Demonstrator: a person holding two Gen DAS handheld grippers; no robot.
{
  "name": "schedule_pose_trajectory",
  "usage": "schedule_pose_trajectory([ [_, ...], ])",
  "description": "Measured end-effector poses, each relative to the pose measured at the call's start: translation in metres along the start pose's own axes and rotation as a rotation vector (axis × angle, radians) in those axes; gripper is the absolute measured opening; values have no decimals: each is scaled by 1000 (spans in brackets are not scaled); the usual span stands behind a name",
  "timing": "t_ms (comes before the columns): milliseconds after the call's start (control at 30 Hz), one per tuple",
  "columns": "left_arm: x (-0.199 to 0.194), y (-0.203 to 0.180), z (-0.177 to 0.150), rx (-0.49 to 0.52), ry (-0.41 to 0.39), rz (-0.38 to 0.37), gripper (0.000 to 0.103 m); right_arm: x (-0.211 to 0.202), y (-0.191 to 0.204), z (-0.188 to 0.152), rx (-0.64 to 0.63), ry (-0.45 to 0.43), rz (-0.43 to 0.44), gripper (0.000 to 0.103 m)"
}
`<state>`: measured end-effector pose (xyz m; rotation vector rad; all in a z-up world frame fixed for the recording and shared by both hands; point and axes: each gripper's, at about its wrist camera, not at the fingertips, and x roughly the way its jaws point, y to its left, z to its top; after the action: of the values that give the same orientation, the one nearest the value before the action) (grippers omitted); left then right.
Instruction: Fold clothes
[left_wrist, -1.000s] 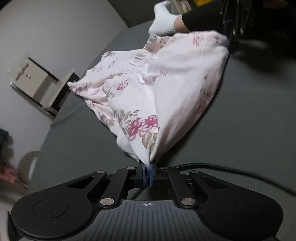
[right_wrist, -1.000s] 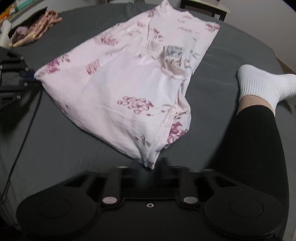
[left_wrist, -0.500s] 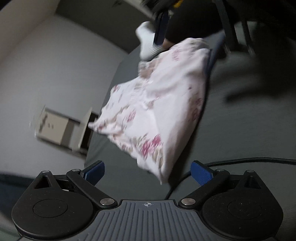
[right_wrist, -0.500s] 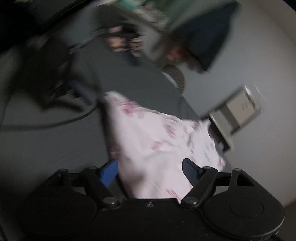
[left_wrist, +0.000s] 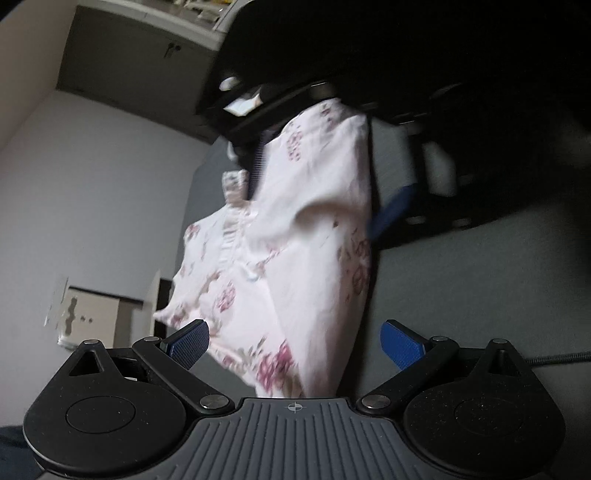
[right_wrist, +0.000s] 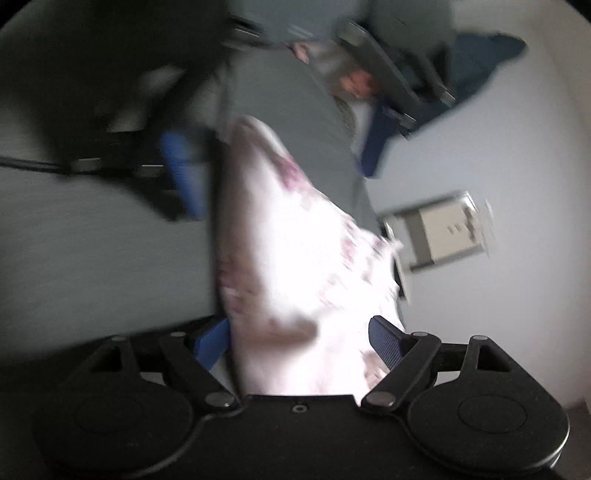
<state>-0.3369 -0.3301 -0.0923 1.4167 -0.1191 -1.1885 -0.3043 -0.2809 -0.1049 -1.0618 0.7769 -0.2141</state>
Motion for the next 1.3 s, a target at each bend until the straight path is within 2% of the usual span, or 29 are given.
schedule_pose_trajectory([
  [233, 14, 5, 5, -17, -21, -48, 100, 5, -44, -5, 212, -15, 64, 81],
  [400, 21, 4, 10, -12, -32, -48, 100, 11, -64, -10, 303, -20, 67, 81],
  [533, 31, 12, 14, -53, -17, -84, 100, 9, -77, -20, 378, -34, 54, 81],
  [633, 38, 17, 16, -75, -6, -98, 99, 11, -87, -27, 430, -29, 76, 82],
  [733, 43, 21, 17, -107, -4, -111, 99, 11, -92, -31, 456, -29, 82, 82],
  [833, 45, 20, 18, -98, -5, -106, 99, 0, -88, -30, 468, -38, 84, 82],
  [1000, 48, 18, 22, -73, 13, -113, 75, 4, -91, -31, 480, -35, 88, 82],
  [1133, 51, 19, 24, -62, 45, -127, 45, 6, -94, -33, 497, -31, 102, 83],
  [1200, 54, 20, 23, -76, 63, -137, 41, 5, -94, -34, 500, -31, 106, 83],
  [1300, 57, 25, 24, -124, 82, -168, 29, 4, -94, -35, 500, -29, 113, 83],
])
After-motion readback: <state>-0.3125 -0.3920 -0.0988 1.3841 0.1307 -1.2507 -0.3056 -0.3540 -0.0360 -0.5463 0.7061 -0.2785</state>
